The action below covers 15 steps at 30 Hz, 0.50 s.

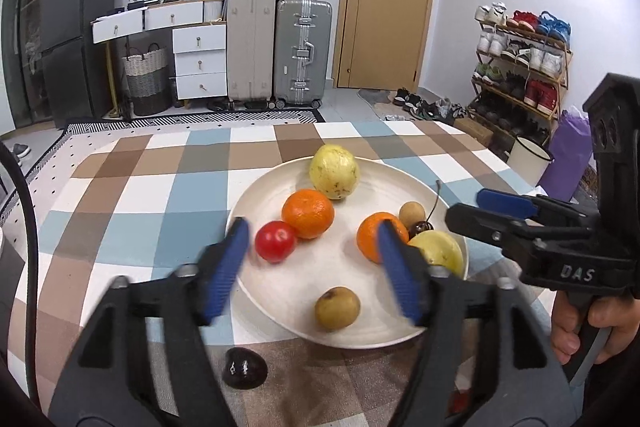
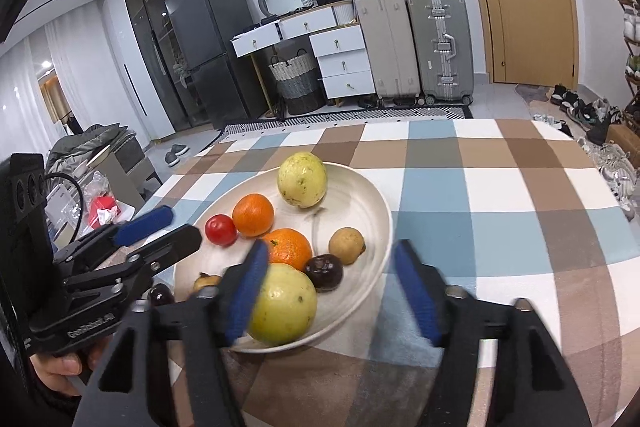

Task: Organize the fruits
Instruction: 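Withdraw both open grippers toward the last tomato and plum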

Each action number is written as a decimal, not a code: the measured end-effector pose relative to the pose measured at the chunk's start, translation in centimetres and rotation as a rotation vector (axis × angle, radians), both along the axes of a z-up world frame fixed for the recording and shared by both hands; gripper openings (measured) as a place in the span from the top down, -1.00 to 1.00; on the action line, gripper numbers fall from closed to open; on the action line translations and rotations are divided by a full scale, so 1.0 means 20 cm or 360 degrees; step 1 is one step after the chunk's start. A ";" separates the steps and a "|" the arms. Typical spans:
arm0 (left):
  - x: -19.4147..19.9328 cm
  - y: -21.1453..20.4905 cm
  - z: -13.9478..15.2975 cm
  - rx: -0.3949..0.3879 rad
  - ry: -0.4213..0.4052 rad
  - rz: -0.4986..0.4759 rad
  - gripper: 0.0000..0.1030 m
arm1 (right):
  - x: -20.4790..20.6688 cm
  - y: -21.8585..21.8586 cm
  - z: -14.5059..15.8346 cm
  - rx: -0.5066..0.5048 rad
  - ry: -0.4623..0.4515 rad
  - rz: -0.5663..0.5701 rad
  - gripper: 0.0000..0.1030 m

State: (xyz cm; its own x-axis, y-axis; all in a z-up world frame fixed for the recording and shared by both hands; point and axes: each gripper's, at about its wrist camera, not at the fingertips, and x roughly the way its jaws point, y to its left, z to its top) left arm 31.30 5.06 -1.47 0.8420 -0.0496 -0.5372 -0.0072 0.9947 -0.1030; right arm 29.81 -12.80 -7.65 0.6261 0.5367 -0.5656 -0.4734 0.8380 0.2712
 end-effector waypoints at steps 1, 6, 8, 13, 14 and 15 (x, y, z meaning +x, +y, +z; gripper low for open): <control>-0.01 0.00 0.00 -0.0006 -0.0004 -0.0003 -0.48 | -0.01 -0.01 0.01 0.0000 -0.0015 -0.0006 -0.57; -0.07 0.01 0.02 0.0019 -0.0016 0.0032 -0.81 | -0.05 -0.05 0.03 -0.0006 -0.0023 -0.0031 -0.89; -0.10 0.02 0.02 0.0019 -0.0037 0.0049 -0.97 | -0.07 -0.06 0.03 -0.0002 -0.0013 -0.0037 -0.95; -0.17 0.05 0.05 0.0003 -0.0072 0.0083 -0.98 | -0.11 -0.07 0.04 -0.0041 -0.0021 -0.0049 -0.99; -0.19 0.05 0.05 0.0003 -0.0076 0.0090 -0.98 | -0.12 -0.06 0.05 -0.0050 -0.0036 -0.0052 -0.99; -0.20 0.06 0.05 0.0003 -0.0078 0.0093 -0.98 | -0.14 -0.06 0.05 -0.0058 -0.0050 -0.0046 -0.99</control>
